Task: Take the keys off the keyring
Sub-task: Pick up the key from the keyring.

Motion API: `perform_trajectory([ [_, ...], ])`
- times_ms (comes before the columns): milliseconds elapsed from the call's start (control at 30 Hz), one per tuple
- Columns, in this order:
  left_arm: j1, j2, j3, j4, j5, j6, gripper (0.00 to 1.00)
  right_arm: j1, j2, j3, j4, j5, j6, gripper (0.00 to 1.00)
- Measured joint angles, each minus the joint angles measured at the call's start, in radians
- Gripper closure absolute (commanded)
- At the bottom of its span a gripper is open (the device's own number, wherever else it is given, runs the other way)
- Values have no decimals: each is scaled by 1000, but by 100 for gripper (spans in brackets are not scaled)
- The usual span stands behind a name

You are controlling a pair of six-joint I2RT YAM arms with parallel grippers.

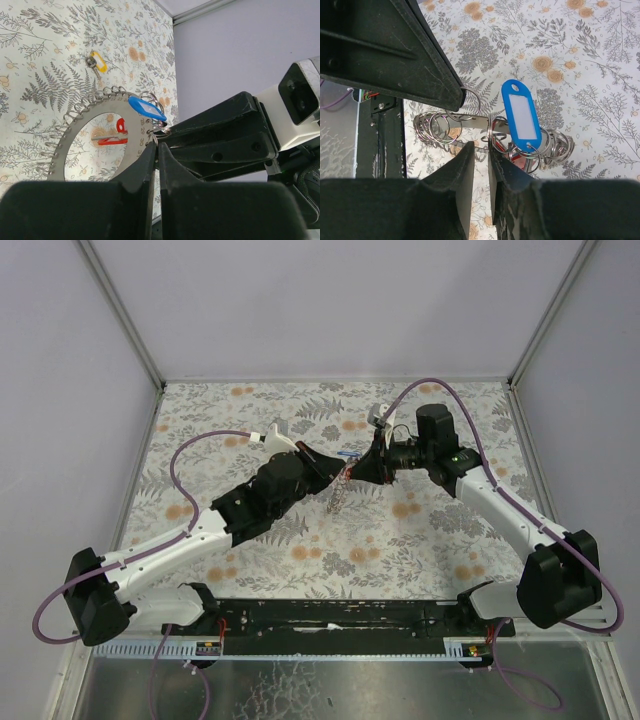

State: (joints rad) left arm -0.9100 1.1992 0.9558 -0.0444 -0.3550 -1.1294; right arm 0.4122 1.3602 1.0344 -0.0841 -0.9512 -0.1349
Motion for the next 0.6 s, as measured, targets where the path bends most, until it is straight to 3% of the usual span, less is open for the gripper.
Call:
perform_trajectory([
  [333,2,0,0,0,0,-3,100,-37,-34,40,-91,-34,-16,66],
  [600,3,0,0,3,16,-6,100,-40,-36,60,-66,-87,47,61],
])
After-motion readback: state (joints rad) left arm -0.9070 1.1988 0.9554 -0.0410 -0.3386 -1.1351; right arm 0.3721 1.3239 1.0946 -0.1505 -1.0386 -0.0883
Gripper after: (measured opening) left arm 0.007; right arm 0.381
